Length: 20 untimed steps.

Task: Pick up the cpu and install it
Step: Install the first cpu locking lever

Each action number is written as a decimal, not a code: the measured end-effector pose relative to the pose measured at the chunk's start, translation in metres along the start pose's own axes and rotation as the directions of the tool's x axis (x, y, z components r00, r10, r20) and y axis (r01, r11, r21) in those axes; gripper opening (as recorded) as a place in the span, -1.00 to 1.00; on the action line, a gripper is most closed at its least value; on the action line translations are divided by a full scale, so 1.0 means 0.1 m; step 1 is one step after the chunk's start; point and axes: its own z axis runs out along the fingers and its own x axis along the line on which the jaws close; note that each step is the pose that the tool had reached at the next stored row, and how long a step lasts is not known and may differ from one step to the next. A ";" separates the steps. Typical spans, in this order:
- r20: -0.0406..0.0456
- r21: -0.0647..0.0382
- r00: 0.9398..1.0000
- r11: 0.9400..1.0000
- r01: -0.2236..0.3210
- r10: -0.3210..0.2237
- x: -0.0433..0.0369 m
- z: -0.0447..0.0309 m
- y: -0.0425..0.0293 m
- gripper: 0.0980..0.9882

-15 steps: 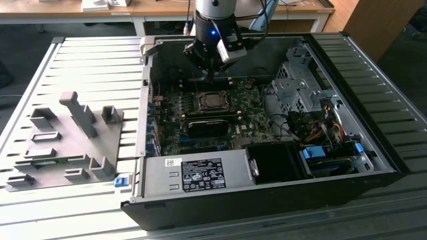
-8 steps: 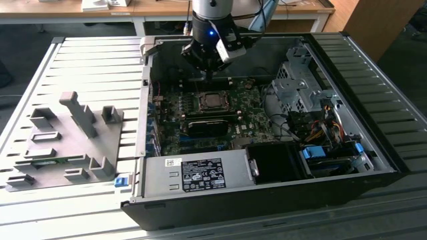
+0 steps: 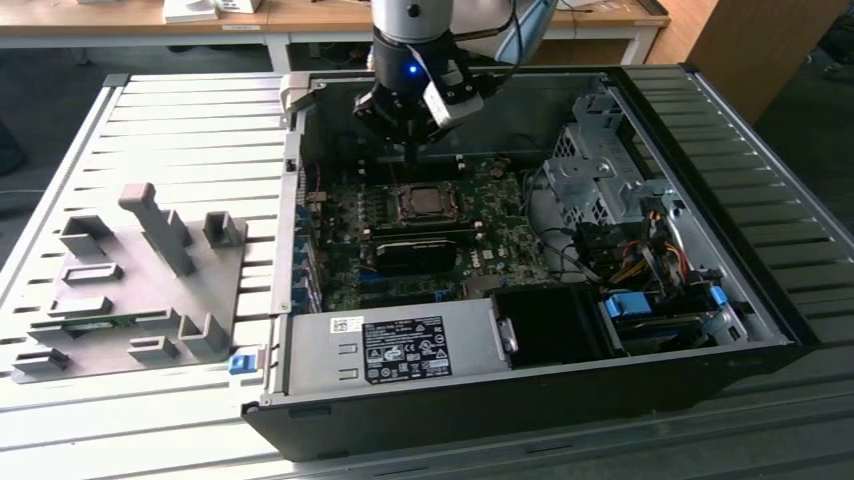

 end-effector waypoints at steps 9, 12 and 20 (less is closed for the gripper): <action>-0.001 -0.001 0.999 0.999 0.038 -0.038 0.136 0.044 -0.012 -0.98; -0.001 -0.001 0.999 0.999 0.038 -0.038 0.193 0.072 -0.005 -0.98; -0.002 -0.001 0.999 0.999 0.038 -0.038 0.327 0.096 -0.001 -0.98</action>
